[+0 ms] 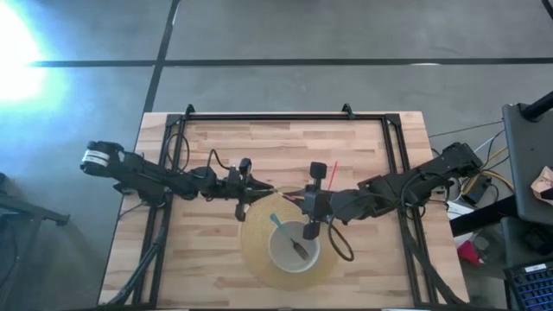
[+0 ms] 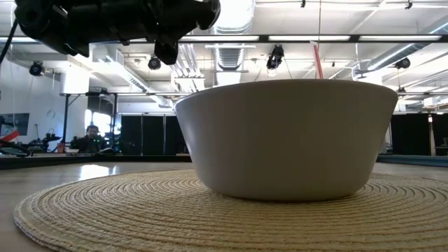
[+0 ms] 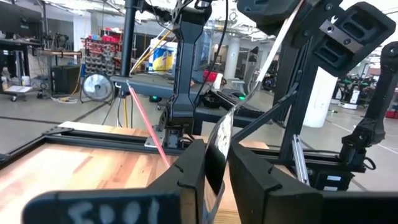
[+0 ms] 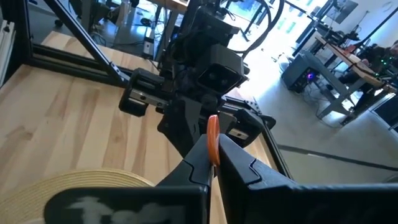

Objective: Pick & Place Utensil
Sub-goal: Put the orange spoon into the white bowl on the brown mat

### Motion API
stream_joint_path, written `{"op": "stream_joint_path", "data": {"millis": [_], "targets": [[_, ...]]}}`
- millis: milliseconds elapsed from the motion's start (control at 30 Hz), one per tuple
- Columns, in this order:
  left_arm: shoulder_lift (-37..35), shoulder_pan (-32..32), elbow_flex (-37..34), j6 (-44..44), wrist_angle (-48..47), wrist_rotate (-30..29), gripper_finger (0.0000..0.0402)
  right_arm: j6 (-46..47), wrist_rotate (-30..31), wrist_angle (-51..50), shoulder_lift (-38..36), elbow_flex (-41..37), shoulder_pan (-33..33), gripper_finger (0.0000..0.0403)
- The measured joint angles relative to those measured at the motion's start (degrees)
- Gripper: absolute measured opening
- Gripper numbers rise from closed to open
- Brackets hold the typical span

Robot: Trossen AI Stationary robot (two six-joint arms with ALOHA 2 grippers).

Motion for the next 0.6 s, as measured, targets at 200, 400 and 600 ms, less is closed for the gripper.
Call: {"op": "stream_joint_path", "data": {"millis": [200,400,600], "targets": [[0.0,0.0,0.0,0.0,-0.6,0.0,0.0083,0.1,0.0,-0.5,0.0,0.0,0.0,0.0008],[0.0,0.0,0.0,0.4,-1.8,-0.1,0.0125,0.2,0.0,-2.9,-0.1,0.0,0.0,0.0008],[0.0,0.0,0.0,0.4,-2.0,-0.1,0.0162,2.0,0.0,-6.1,-1.5,0.0,0.0,0.0008]]}}
